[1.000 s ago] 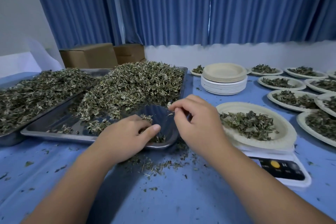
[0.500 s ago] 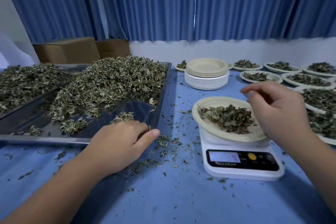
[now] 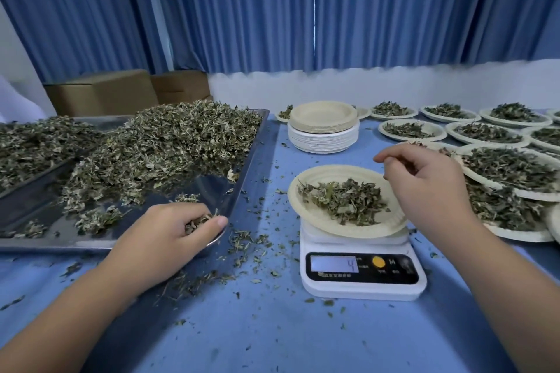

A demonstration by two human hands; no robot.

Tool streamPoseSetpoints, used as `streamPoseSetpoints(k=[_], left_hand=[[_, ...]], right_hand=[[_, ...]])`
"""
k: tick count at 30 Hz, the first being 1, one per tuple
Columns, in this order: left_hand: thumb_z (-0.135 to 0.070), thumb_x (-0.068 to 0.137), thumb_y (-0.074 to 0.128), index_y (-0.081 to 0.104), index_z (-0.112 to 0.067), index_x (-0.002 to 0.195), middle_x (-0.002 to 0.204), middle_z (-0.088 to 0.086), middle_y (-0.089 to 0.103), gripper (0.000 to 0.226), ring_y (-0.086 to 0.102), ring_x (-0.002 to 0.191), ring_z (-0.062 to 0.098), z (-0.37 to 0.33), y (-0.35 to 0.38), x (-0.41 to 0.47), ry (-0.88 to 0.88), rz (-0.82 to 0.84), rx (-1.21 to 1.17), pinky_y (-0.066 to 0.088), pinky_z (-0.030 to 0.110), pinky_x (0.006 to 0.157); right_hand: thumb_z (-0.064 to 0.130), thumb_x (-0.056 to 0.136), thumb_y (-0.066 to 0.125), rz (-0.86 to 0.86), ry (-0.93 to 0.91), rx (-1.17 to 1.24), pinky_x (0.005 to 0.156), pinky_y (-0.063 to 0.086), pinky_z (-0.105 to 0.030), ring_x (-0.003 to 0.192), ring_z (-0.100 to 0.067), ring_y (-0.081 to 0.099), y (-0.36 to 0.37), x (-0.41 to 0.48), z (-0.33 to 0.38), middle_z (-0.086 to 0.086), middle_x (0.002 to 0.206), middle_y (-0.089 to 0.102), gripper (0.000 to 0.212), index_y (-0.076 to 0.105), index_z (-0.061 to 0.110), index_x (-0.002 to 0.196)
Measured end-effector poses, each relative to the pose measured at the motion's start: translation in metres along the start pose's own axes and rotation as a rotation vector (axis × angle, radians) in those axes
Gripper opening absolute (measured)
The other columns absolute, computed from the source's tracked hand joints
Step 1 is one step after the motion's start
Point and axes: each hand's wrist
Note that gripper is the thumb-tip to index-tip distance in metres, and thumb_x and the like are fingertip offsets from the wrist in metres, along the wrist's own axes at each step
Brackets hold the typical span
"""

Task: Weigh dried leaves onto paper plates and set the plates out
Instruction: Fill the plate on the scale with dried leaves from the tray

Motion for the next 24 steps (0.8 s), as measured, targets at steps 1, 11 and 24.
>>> streamPoseSetpoints(k=[1,11,24], left_hand=[[-0.072,0.078,0.035,0.061,-0.011,0.072,0.06,0.006,0.058,0.066,0.047,0.048,0.013,0.0,-0.001,0.002,-0.014,0.015,-0.003,0.032,0.025,0.048],[-0.049,0.094,0.047,0.056,-0.032,0.075,0.034,-0.008,0.048,0.027,0.032,0.025,0.005,-0.035,-0.019,0.056,-0.111,0.014,-0.054,0.023,0.015,0.029],[-0.051,0.096,0.046,0.064,-0.015,0.083,0.064,-0.008,0.056,0.042,0.047,0.053,0.005,-0.16,0.033,0.128,0.14,0.024,-0.378,0.04,0.025,0.054]], right_hand=[[0.006,0.089,0.054,-0.01,0.014,0.013,0.037,0.031,-0.008,0.035,-0.003,0.043,-0.001,0.001,-0.001,0.003,0.054,0.057,0.035,0.066,0.034,0.073],[0.01,0.088,0.054,-0.029,0.085,0.036,0.039,0.031,-0.014,0.037,-0.003,0.039,-0.01,0.006,-0.006,0.0,0.06,0.062,0.033,0.066,0.035,0.071],[0.008,0.086,0.053,-0.039,0.085,0.062,0.052,0.035,-0.024,0.042,-0.003,0.043,-0.014,0.01,-0.011,0.011,0.053,0.057,0.033,0.065,0.034,0.069]])
Point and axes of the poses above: each hand's wrist, its own x-axis towards the middle knuckle, its own y-axis out of the palm, z = x × y
